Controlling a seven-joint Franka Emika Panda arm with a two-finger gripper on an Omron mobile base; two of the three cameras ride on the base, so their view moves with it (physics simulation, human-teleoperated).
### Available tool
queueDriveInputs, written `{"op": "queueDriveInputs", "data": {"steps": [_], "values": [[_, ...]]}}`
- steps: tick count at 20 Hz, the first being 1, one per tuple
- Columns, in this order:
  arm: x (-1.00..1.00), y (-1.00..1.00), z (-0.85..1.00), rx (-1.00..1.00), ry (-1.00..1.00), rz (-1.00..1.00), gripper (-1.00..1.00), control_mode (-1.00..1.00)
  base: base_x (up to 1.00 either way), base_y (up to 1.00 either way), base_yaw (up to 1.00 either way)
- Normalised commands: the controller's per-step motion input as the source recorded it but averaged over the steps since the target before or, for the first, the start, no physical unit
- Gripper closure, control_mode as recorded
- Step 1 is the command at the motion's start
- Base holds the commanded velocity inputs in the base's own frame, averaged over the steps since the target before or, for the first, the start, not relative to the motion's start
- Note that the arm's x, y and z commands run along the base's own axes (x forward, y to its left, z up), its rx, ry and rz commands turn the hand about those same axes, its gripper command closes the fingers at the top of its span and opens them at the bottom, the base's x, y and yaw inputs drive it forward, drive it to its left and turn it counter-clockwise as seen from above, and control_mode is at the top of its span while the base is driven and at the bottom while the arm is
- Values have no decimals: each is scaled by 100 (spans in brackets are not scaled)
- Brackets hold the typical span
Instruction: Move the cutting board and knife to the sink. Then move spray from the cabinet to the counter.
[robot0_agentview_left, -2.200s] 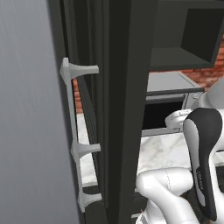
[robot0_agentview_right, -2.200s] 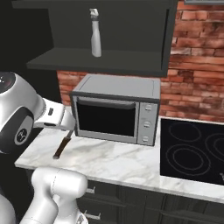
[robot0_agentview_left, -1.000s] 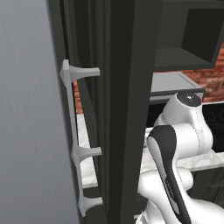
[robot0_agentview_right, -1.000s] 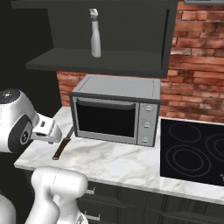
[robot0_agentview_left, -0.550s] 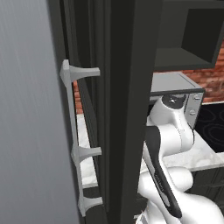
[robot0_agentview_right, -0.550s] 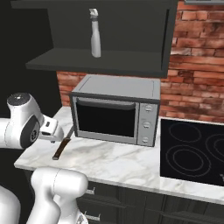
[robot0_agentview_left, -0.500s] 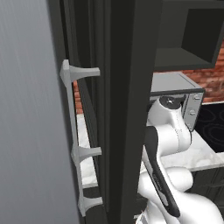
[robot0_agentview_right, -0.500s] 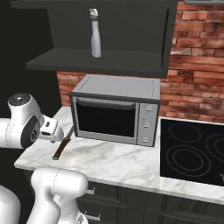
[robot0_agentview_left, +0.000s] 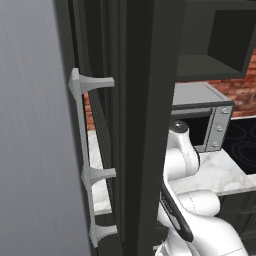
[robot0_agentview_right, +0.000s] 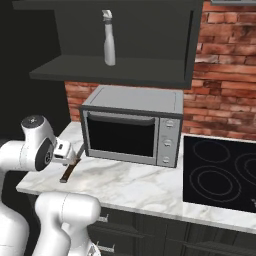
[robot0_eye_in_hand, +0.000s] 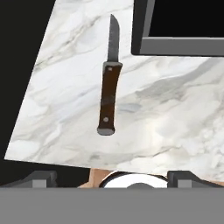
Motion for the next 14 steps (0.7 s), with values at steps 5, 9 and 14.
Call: {"op": "queueDriveInputs", "data": {"steps": [5,9,14], "values": [[32,4,-50,0,0,1,-100,-100,0,0,0],[34,2,-52,0,0,0,-100,-100,0,0,0],[26,5,-40,0,2,0,-100,-100,0,0,0]]}}
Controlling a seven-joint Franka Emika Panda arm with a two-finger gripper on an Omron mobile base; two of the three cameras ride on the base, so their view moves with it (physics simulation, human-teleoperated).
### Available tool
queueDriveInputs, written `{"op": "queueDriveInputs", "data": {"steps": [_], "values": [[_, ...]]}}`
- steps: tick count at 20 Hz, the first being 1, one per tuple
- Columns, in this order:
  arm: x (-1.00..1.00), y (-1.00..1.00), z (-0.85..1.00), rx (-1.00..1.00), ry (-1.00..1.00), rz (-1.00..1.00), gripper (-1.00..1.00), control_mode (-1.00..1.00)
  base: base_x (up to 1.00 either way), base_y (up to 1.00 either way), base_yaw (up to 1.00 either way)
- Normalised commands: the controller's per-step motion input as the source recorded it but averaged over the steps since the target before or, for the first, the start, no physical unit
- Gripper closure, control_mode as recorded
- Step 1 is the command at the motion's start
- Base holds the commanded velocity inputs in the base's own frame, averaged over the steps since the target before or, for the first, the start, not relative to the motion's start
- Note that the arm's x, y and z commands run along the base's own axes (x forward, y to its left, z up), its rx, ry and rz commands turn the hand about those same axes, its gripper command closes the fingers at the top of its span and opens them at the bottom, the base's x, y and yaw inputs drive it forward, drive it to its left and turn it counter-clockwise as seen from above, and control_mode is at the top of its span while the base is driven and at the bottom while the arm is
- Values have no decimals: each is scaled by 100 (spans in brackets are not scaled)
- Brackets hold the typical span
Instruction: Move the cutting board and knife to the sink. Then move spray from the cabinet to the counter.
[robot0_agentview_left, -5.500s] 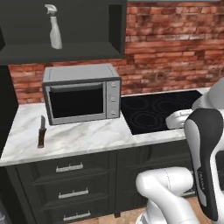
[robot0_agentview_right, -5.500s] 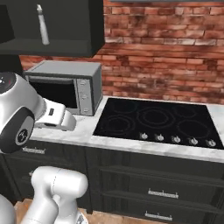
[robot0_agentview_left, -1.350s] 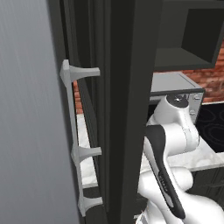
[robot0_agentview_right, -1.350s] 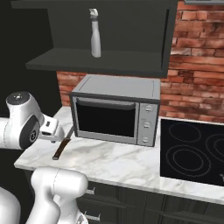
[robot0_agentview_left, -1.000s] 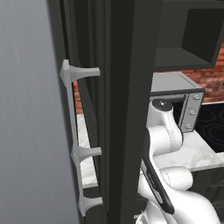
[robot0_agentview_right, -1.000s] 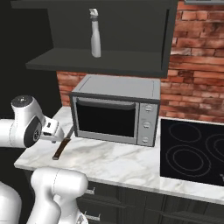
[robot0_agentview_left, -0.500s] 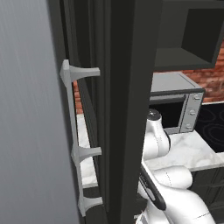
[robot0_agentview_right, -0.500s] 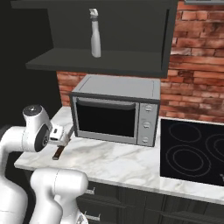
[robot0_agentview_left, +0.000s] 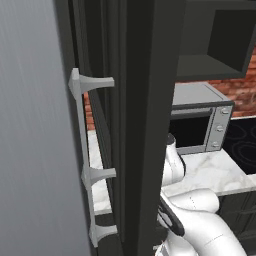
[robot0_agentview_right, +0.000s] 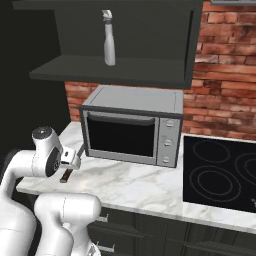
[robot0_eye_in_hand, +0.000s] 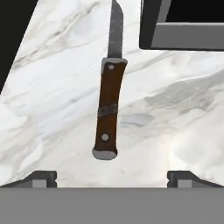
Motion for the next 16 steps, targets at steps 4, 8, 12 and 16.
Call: {"op": "queueDriveInputs", "data": {"steps": [4,8,12,16], "values": [[28,19,-17,0,9,0,-100,-100,0,0,0],[30,3,-23,0,4,0,-100,-100,0,0,0],[33,0,-30,0,1,0,-100,-100,0,0,0],[24,0,-35,0,0,0,-100,-100,0,0,0]]}}
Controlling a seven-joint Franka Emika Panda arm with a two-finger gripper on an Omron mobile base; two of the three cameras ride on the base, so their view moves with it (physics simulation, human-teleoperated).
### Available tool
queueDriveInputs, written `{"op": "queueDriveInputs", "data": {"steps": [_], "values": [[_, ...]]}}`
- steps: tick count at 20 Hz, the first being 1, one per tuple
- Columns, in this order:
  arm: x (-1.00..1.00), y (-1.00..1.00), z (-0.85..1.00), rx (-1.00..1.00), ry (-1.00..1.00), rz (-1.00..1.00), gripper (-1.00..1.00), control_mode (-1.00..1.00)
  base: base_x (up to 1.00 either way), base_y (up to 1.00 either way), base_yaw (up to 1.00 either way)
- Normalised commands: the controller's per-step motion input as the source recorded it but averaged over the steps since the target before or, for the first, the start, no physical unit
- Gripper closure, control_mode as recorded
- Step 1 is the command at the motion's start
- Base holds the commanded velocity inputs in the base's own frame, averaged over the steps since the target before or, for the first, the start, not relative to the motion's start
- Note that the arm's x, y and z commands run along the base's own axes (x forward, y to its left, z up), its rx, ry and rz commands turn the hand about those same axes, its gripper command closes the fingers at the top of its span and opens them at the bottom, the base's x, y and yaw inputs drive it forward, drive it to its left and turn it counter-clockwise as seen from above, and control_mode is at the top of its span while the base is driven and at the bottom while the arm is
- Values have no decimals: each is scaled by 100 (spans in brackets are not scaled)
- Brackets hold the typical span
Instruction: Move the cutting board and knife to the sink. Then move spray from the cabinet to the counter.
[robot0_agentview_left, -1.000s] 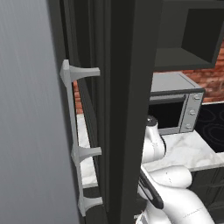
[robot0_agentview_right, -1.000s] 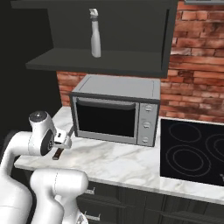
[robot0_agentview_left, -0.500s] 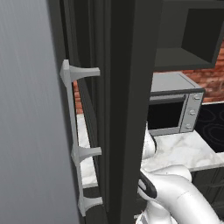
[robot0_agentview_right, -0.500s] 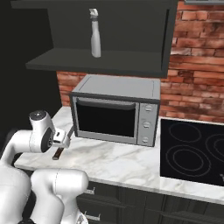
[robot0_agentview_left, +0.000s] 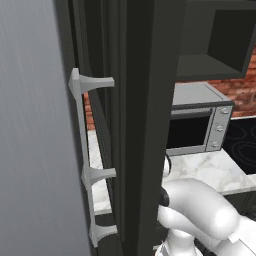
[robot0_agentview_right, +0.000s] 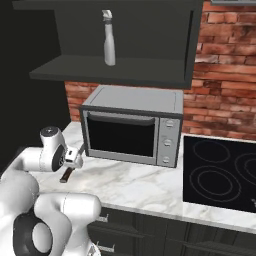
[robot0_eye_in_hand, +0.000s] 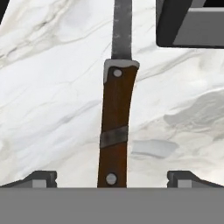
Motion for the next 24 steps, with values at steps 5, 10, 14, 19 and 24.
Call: {"op": "queueDriveInputs", "data": {"steps": [5,10,14,19,24], "values": [[20,0,-39,0,0,0,-100,-100,0,0,0],[12,0,-27,0,0,0,-100,-100,0,0,0],[10,0,-16,0,0,0,-100,-100,0,0,0],[14,0,-19,0,0,0,-100,-100,0,0,0],[12,0,-19,0,1,0,-100,-100,0,0,0]]}}
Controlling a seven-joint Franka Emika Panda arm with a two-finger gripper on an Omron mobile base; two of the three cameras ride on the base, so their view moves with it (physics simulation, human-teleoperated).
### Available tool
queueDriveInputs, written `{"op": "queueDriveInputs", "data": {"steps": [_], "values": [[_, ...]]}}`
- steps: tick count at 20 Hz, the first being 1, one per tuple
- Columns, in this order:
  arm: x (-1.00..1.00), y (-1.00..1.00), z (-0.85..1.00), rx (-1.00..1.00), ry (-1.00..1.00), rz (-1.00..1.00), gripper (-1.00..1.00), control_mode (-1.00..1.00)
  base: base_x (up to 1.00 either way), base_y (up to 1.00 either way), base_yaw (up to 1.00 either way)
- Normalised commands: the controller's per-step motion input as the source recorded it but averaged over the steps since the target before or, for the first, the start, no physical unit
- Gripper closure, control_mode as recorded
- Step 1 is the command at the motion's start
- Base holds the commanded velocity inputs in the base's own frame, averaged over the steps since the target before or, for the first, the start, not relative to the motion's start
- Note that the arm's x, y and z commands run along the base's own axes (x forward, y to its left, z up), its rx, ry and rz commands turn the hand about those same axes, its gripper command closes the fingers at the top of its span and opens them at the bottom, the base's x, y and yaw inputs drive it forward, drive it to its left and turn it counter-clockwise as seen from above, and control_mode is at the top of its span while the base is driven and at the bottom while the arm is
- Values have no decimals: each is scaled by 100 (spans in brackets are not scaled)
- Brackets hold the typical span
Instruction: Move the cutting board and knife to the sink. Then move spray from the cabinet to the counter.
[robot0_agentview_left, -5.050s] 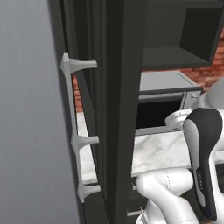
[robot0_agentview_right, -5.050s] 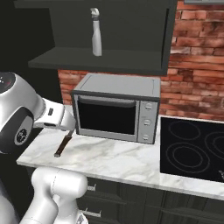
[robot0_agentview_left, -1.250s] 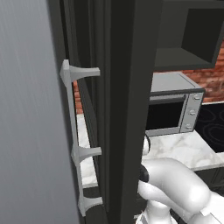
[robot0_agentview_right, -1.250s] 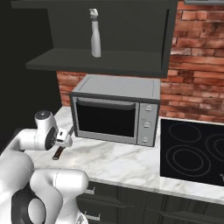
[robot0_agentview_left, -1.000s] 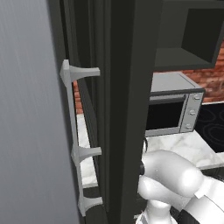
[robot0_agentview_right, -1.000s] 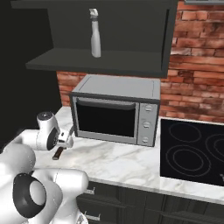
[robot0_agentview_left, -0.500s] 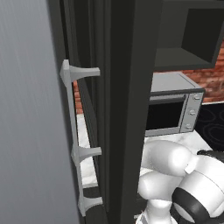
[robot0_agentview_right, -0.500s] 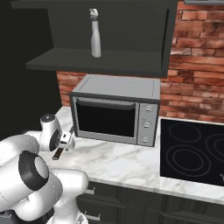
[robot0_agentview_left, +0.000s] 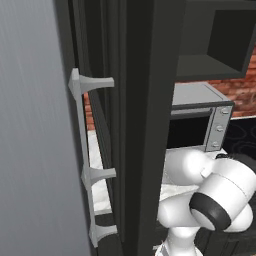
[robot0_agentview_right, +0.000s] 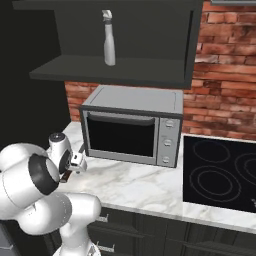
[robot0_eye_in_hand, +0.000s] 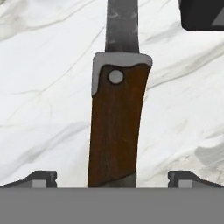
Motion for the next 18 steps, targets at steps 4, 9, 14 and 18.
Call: {"op": "queueDriveInputs", "data": {"steps": [4,9,14,18], "values": [[6,0,-16,0,4,0,-100,-100,0,0,0],[1,0,-24,0,3,0,100,-100,0,0,0],[0,0,-24,0,1,0,100,-100,0,0,0],[0,0,-21,0,0,0,100,-100,0,0,0]]}}
